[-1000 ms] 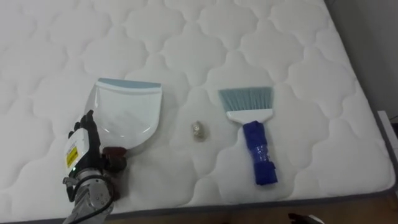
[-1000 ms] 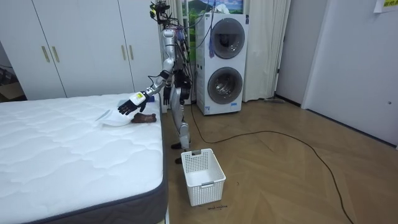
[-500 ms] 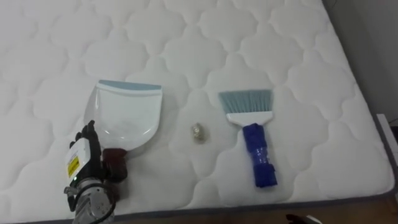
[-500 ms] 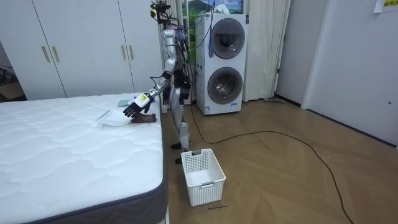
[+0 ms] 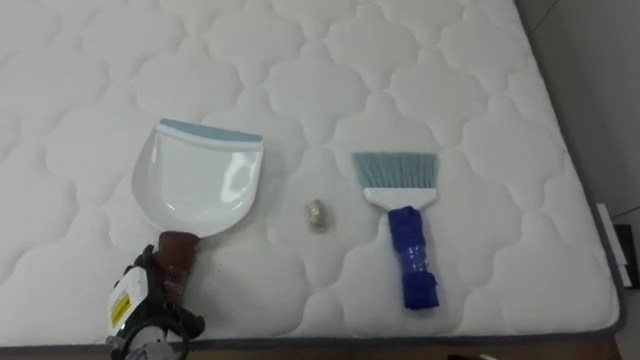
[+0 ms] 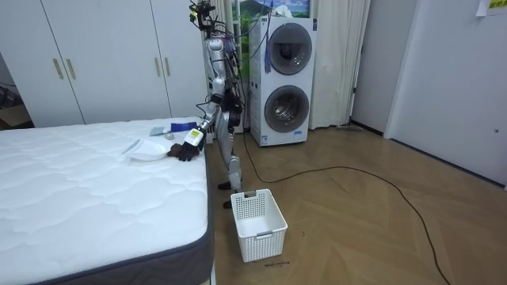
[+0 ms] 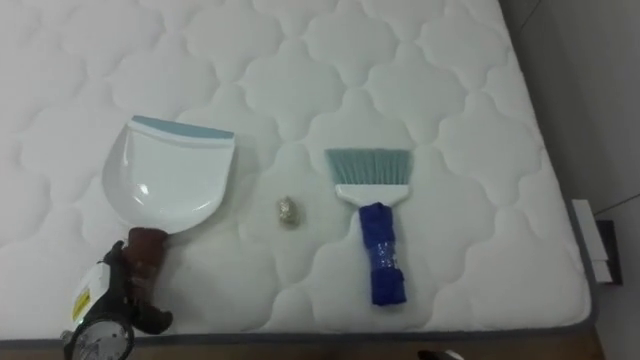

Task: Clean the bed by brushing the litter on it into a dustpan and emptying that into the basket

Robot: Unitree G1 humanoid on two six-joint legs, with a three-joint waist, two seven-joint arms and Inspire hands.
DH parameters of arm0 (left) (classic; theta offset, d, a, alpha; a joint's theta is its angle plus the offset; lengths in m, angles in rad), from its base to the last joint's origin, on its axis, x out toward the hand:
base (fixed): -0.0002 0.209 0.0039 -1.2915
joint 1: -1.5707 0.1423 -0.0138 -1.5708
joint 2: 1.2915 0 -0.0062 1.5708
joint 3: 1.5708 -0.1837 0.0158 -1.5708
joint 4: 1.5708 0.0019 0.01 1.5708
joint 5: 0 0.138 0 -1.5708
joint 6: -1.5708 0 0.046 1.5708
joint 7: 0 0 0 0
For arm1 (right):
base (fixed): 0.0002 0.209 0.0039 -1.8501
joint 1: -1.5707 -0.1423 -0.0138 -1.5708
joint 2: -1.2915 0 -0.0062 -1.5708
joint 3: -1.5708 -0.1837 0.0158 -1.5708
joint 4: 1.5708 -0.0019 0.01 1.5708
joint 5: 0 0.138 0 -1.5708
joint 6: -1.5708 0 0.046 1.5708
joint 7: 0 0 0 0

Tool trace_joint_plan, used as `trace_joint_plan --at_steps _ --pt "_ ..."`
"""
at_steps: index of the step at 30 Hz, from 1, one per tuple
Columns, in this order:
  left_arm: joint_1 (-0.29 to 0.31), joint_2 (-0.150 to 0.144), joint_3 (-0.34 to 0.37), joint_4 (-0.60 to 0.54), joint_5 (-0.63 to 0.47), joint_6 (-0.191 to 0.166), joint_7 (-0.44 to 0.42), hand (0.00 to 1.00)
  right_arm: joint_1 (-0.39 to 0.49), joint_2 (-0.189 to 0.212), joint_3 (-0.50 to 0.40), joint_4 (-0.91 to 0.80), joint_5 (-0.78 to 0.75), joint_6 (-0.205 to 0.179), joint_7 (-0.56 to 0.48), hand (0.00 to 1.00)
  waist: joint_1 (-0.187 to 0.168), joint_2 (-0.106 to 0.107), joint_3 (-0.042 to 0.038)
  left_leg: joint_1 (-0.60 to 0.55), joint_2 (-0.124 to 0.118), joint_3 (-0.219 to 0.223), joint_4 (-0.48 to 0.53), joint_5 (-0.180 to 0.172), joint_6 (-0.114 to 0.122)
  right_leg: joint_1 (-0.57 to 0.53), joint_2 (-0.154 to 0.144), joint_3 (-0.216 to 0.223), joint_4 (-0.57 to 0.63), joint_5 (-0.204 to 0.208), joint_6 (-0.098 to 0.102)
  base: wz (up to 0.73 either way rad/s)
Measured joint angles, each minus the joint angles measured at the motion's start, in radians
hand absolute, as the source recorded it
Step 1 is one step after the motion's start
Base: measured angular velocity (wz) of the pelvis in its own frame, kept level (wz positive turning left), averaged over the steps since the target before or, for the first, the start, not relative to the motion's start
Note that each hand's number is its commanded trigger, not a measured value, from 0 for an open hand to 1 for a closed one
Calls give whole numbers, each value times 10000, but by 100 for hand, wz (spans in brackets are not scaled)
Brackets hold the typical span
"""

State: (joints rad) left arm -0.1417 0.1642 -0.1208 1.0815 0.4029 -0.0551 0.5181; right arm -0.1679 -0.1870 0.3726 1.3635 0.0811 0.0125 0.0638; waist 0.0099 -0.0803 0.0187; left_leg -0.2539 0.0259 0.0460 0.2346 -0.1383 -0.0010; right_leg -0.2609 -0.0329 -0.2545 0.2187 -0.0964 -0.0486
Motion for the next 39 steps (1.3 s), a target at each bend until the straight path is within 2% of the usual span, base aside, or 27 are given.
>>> trace_joint_plan --at_steps 14,23,27,31,36,37,38,39 --pt "-248 -123 200 35 -498 32 105 0 -177 100 -9 -11 -155 112 -315 0 -24 44 40 -414 59 22 42 -7 -14 -379 -16 -26 -4 12 -59 0" --pt "-699 -181 205 263 -895 -37 429 0 -302 82 -5 -22 -67 102 -387 0 -35 16 158 -880 147 21 347 -4 -18 -734 -22 -78 90 22 -107 2" --pt "-1101 -168 206 388 -1180 -42 659 0 -489 72 4 -26 -64 98 -405 0 -46 -34 279 -1242 148 30 592 -2 -23 -1094 -21 -64 302 4 -172 1" --pt "-1423 -71 207 406 -1361 -42 688 0 -478 68 4 -49 -23 -23 -654 0 -119 33 325 -1753 203 25 1145 -25 -52 -1329 4 -198 465 -24 -237 11" --pt "-1702 51 205 426 -1774 -60 687 0 -480 49 35 -50 397 -137 -775 0 -197 55 340 -2103 296 50 1427 -64 -112 -1712 5 -244 792 -97 -340 2" --pt "-1739 89 205 439 -1872 -61 687 47 -480 36 141 -54 545 -173 -790 0 -262 69 348 -2162 315 50 1469 -70 -122 -1765 19 -264 826 -96 -344 0" --pt "-1750 105 206 440 -1960 -65 688 68 -479 27 202 -61 626 -194 -807 0 -297 79 355 -2179 320 50 1472 -79 -136 -1793 18 -269 873 -100 -351 0" --pt "-1771 133 208 443 -2004 -65 688 100 -470 3 282 -68 761 -219 -838 0 -329 105 366 -2242 331 49 1544 -87 -146 -1845 16 -269 947 -106 -365 0"
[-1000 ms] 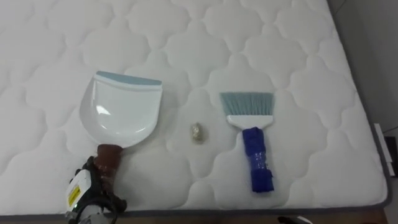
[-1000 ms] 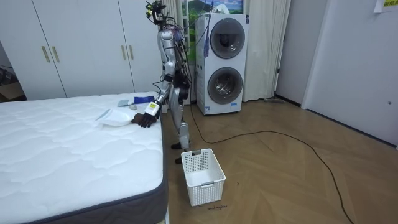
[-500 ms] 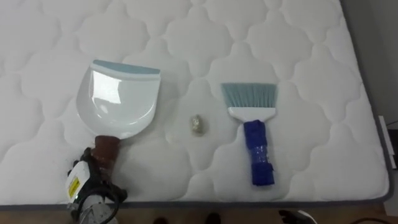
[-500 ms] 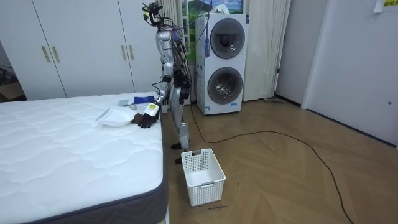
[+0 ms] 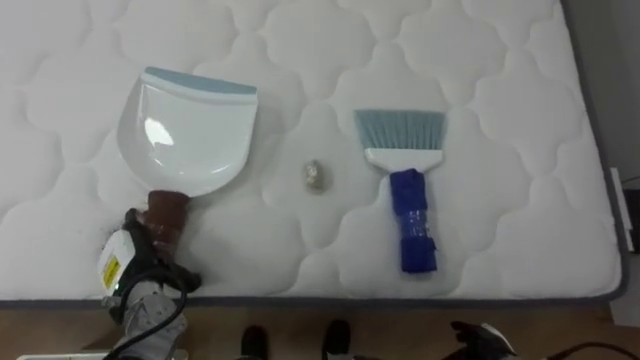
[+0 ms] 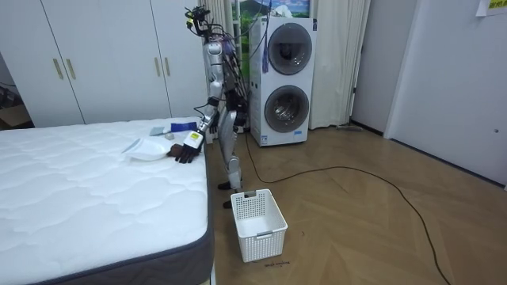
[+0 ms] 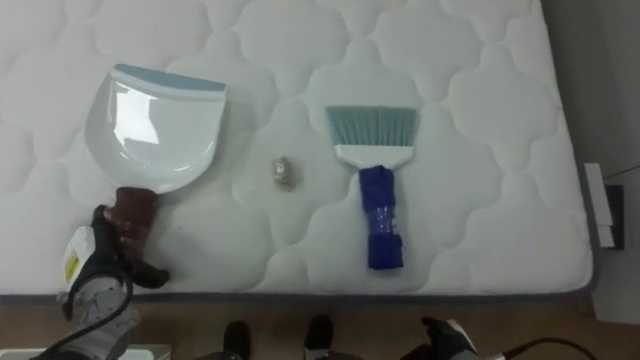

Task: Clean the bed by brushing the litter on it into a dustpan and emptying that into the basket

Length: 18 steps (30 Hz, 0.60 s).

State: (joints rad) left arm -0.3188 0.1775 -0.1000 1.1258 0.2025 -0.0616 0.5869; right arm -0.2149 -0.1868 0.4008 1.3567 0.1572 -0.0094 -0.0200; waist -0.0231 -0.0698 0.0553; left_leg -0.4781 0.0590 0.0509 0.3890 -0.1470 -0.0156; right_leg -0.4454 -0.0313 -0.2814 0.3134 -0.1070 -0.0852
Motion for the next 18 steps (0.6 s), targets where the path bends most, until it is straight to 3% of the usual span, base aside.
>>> trace_joint_plan --at_steps 6,13,18 --pt "-283 11 -1 93 -461 0 198 100 13 -120 115 -45 360 -103 -151 0 -14 148 38 -318 57 6 310 -22 -23 -321 -11 -4 332 21 -100 -1" --pt "-900 492 -15 188 -2231 -57 551 100 -2 -130 512 -34 770 -134 -235 0 -149 212 28 -284 39 -2 241 -14 -20 -258 -66 -118 402 48 -118 1" --pt "-904 375 -93 431 -2714 -33 501 100 3 -105 588 -28 854 -113 -212 0 -376 181 12 -251 -21 39 234 -20 -3 -266 -162 -178 441 27 -73 0"
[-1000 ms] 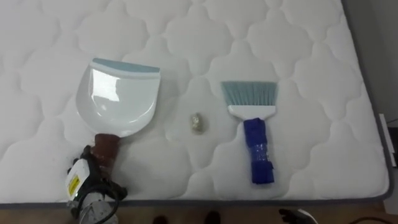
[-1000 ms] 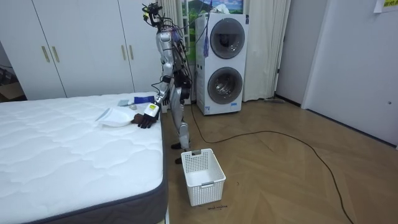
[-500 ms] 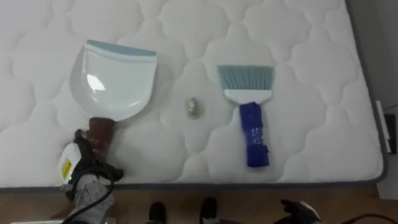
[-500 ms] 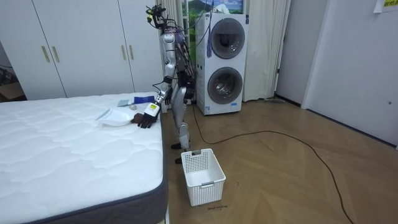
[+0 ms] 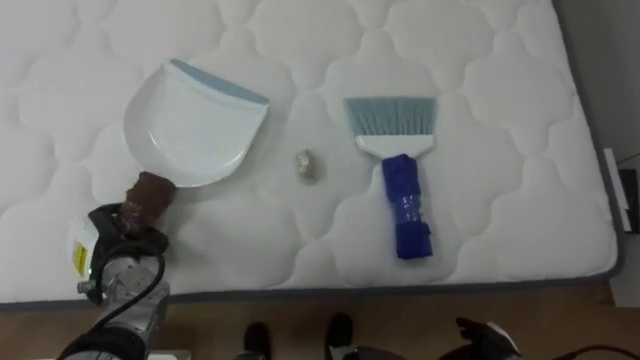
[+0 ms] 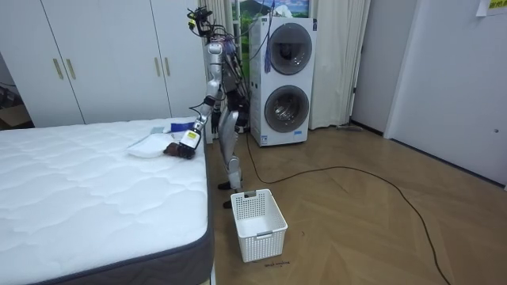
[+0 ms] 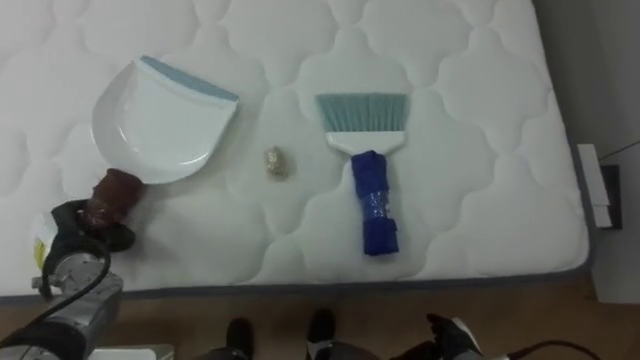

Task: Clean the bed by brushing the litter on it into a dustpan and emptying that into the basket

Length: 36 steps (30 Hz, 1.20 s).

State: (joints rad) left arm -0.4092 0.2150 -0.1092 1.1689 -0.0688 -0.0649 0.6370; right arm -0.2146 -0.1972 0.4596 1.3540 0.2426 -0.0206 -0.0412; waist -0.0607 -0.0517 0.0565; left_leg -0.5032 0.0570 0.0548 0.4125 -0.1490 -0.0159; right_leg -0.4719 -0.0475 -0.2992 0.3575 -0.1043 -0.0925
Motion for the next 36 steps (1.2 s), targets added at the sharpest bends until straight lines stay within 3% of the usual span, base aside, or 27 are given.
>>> trace_joint_plan --at_steps 4,17,26,32,36 --pt "-7 -61 -142 178 2 3 -136 100 -19 56 0 -2 55 -2 42 0 -175 -37 -8 0 0 30 -14 0 0 -14 -7 -1 -2 -35 5 0" --pt "-126 -55 -116 511 -58 -1 -194 100 67 158 -1 1 243 108 234 0 -237 -235 -58 107 36 250 6 10 14 -9 -20 111 27 -91 -6 -1" --pt "-133 141 -107 710 -21 1 -603 100 90 142 -41 -1 224 122 305 0 -204 -231 -56 99 55 258 170 4 18 20 -18 129 100 -115 -20 -1" --pt "-130 526 245 724 1122 16 -598 100 293 59 -164 -4 217 137 339 0 -45 -157 -47 88 175 257 151 -64 -2 15 66 109 42 -98 -62 -1" --pt "-127 680 270 799 1837 9 -589 100 518 -313 -162 0 180 72 475 0 224 262 -59 85 155 281 172 -111 0 4 62 109 97 -78 -79 -2"
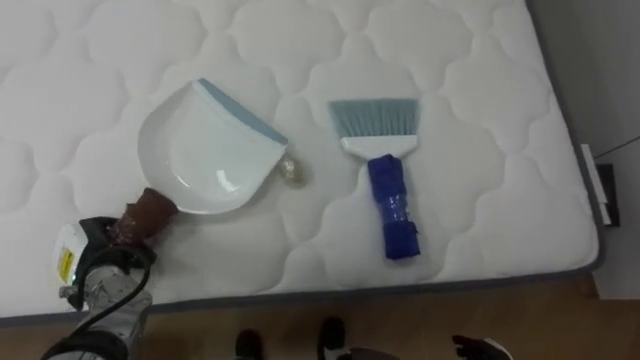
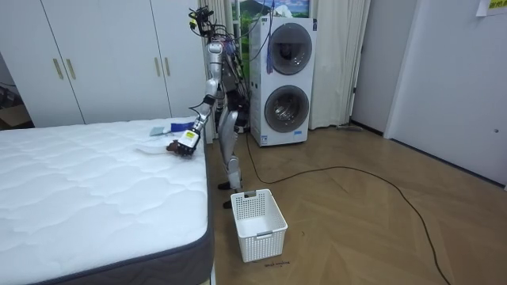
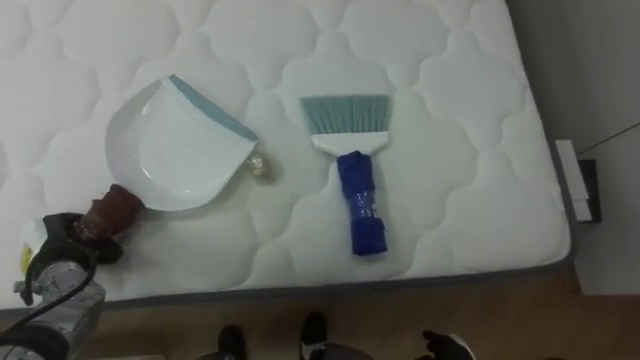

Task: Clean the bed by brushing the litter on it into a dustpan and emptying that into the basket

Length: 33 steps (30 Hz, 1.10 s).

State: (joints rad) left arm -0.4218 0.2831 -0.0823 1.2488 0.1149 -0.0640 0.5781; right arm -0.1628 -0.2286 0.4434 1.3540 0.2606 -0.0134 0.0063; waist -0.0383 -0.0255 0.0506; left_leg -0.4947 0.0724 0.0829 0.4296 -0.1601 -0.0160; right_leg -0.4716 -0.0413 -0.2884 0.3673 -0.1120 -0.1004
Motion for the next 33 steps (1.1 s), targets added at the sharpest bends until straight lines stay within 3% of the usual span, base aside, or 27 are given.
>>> trace_joint_plan --at_steps 3,9,17,20,22,28,33 --pt "1 213 -6 51 268 0 31 100 151 -220 18 0 -208 -106 -1 0 129 274 -16 34 -57 12 -74 9 -3 -62 -48 28 167 -76 2 0" --pt "197 569 -42 53 1016 -56 62 100 261 -328 -18 5 -302 -313 208 0 182 367 -27 180 -140 80 -219 32 -18 -120 -153 111 356 -276 14 0" --pt "226 610 35 -150 2052 -223 298 100 375 -453 -364 -2 -743 -417 343 0 172 454 -39 179 -174 187 -195 6 20 -215 -267 136 565 -388 44 0" --pt "433 743 -8 -493 2375 -256 293 100 387 -492 -458 10 -734 -415 383 0 166 477 -45 177 -166 225 -161 -11 38 -210 -263 143 568 -393 49 0" --pt "701 853 -38 -913 2501 -259 270 100 440 -567 -755 8 -719 -407 400 0 176 549 -92 185 -170 233 -164 -16 46 -208 -267 153 574 -391 50 0" --pt "826 899 -625 -1083 2499 -262 -27 100 313 -831 -791 0 -429 -517 402 0 268 697 -138 423 -180 481 -261 -20 57 -184 -294 351 679 -396 59 -11" --pt "1049 899 -1048 -1285 2507 -330 -540 100 8 -932 -1543 -68 45 -728 222 0 99 705 -144 445 -166 555 -291 -18 58 -194 -300 406 732 -407 69 -2"
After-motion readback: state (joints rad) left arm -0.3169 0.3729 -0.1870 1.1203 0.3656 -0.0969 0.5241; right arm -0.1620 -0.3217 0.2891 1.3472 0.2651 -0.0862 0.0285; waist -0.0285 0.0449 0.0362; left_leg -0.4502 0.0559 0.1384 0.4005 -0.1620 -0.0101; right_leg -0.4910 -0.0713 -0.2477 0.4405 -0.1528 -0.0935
